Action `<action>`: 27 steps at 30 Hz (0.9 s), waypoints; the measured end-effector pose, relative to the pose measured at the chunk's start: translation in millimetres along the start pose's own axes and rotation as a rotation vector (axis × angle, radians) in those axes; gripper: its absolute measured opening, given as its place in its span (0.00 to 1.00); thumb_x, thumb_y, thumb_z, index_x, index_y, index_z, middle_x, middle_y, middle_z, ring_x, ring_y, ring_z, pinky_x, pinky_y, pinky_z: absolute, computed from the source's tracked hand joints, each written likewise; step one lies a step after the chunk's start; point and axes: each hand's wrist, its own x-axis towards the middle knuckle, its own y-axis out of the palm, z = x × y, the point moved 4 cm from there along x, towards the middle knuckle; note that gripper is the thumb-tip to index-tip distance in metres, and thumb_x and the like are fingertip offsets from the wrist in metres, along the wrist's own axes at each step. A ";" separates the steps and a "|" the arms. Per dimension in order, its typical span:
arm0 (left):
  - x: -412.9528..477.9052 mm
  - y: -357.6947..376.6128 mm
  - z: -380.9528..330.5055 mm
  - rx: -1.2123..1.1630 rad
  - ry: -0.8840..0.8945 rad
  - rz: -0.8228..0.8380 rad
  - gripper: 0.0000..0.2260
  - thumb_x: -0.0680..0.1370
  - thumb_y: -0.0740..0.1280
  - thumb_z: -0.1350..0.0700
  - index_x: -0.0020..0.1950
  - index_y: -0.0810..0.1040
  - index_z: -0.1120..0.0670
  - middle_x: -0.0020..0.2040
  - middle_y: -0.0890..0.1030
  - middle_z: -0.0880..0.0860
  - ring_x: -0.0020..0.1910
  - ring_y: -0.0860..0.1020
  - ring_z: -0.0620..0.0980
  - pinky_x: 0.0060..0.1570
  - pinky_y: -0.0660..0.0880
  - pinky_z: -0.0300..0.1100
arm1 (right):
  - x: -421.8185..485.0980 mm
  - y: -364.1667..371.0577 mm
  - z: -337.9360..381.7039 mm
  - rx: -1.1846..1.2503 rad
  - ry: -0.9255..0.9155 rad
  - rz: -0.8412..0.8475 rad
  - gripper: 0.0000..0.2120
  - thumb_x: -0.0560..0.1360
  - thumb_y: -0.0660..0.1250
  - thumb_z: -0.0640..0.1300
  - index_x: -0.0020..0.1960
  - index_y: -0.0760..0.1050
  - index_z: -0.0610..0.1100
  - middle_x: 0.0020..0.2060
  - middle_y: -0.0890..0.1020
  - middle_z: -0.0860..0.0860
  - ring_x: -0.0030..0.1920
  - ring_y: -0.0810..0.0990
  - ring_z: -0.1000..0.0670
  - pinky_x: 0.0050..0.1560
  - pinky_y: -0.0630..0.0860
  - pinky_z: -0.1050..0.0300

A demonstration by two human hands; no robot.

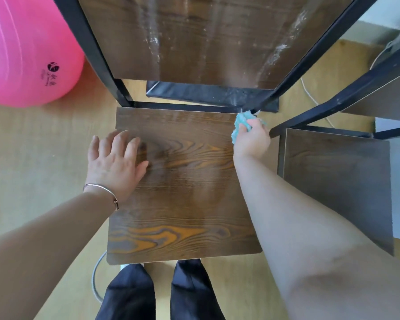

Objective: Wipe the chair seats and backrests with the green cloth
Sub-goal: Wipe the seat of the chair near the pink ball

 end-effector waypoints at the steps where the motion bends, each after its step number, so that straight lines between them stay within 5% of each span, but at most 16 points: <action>1: -2.0 -0.2 4.6 -0.004 -0.017 -0.001 0.24 0.76 0.67 0.45 0.68 0.70 0.55 0.68 0.69 0.59 0.71 0.62 0.62 0.70 0.56 0.65 | -6.8 6.6 11.6 -0.006 -0.051 0.008 0.08 0.80 0.64 0.45 0.57 0.78 0.45 0.59 0.78 0.47 0.56 0.78 0.48 0.51 0.78 0.59; 10: -27.0 1.4 56.4 -0.009 -0.155 0.017 0.24 0.78 0.60 0.43 0.70 0.67 0.54 0.71 0.68 0.58 0.73 0.60 0.61 0.71 0.54 0.63 | -86.7 84.6 119.6 -0.010 -0.394 0.224 0.07 0.79 0.65 0.45 0.54 0.79 0.45 0.55 0.79 0.48 0.52 0.79 0.49 0.50 0.81 0.56; 16: -51.9 3.1 81.0 -0.024 -0.195 0.006 0.25 0.76 0.65 0.44 0.69 0.69 0.55 0.69 0.70 0.59 0.71 0.64 0.62 0.70 0.55 0.64 | -144.8 124.2 167.9 -0.019 -0.611 0.419 0.06 0.79 0.66 0.43 0.52 0.79 0.42 0.54 0.78 0.47 0.50 0.78 0.46 0.50 0.79 0.49; 27: -83.0 0.8 85.9 -0.005 -0.189 0.005 0.26 0.75 0.66 0.44 0.69 0.70 0.56 0.69 0.71 0.60 0.70 0.65 0.63 0.70 0.56 0.65 | -186.3 120.1 149.7 -0.051 -0.872 0.603 0.05 0.76 0.68 0.42 0.49 0.79 0.41 0.51 0.79 0.47 0.47 0.78 0.44 0.47 0.77 0.49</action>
